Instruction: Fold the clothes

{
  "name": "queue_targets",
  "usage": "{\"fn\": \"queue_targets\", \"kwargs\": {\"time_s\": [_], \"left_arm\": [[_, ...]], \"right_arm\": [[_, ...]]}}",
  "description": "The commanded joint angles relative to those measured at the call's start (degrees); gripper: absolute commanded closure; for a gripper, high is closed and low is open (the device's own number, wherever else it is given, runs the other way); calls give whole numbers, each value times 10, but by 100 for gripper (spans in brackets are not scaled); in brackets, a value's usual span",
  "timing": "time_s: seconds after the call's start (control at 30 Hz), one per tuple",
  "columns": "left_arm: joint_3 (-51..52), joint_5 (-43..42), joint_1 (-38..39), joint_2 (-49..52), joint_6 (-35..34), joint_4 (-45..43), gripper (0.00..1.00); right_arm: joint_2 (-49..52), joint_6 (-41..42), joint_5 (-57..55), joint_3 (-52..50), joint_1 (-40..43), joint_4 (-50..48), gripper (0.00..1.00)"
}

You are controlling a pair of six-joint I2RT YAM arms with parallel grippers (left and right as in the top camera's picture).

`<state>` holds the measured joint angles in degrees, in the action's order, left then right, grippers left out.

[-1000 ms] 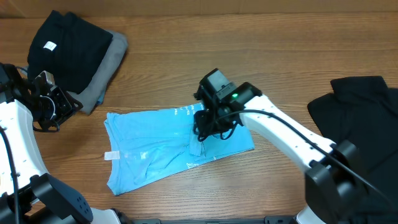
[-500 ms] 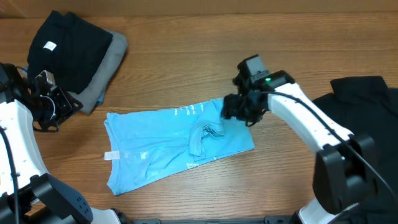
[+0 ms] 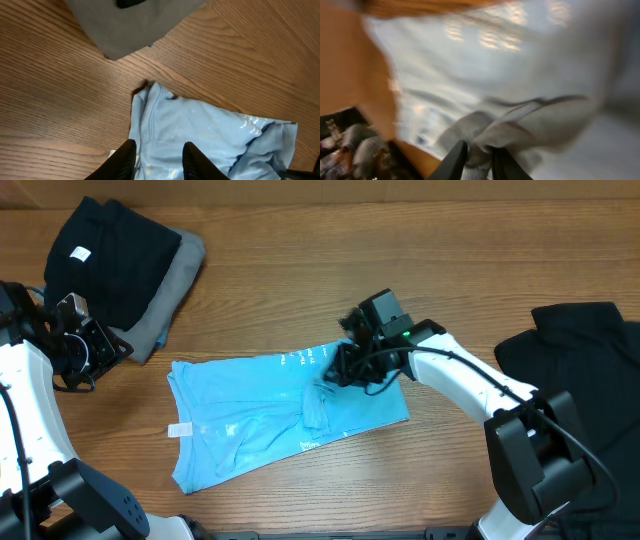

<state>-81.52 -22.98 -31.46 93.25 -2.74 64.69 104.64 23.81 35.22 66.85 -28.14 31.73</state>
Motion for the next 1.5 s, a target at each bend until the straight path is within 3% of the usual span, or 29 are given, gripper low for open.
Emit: {"fn": "queue_targets", "kwargs": {"time_s": [0.0, 0.07, 0.1, 0.17, 0.27, 0.4, 0.47, 0.63, 0.73, 0.8, 1.0, 1.2, 1.3, 1.47], "left_arm": [[-13, -9, 4, -5, 15, -2, 66], [-13, -9, 4, -5, 15, -2, 66], [-13, -9, 4, -5, 15, -2, 66], [-13, -9, 4, -5, 15, -2, 66], [-13, -9, 4, -5, 15, -1, 62], [-13, -9, 4, -5, 15, -2, 60], [-13, -9, 4, -5, 15, -2, 59], [-13, -9, 4, -5, 15, -2, 60], [-13, -10, 4, -5, 15, -2, 60], [-13, -11, 4, -5, 15, -1, 60], [-13, -11, 4, -5, 15, 8, 60], [-13, -10, 4, -5, 15, 16, 60], [-13, -10, 4, -5, 15, 17, 60], [-13, -8, 4, -5, 15, 17, 59]], "right_arm": [[2, 0, 130, 1, -29, -82, 81], [2, 0, 155, 1, -40, -138, 77], [2, 1, 159, 5, -44, -153, 61], [2, 0, 159, 11, -44, -151, 45], [-2, 0, 159, 19, -29, -123, 40], [-9, 0, 157, 19, 5, -61, 47], [-9, 0, 134, 19, 17, -13, 56], [-9, 5, 20, 17, 5, 104, 64], [-9, 67, -83, 17, -24, 140, 70], [-9, 99, -123, 15, -48, 139, 79], [2, 151, -133, 1, -139, 61, 82], [12, 73, -40, 10, -197, 0, 96], [-1, 43, -37, 39, -177, 49, 95], [-41, -18, -92, 84, -122, 151, 73]]}}
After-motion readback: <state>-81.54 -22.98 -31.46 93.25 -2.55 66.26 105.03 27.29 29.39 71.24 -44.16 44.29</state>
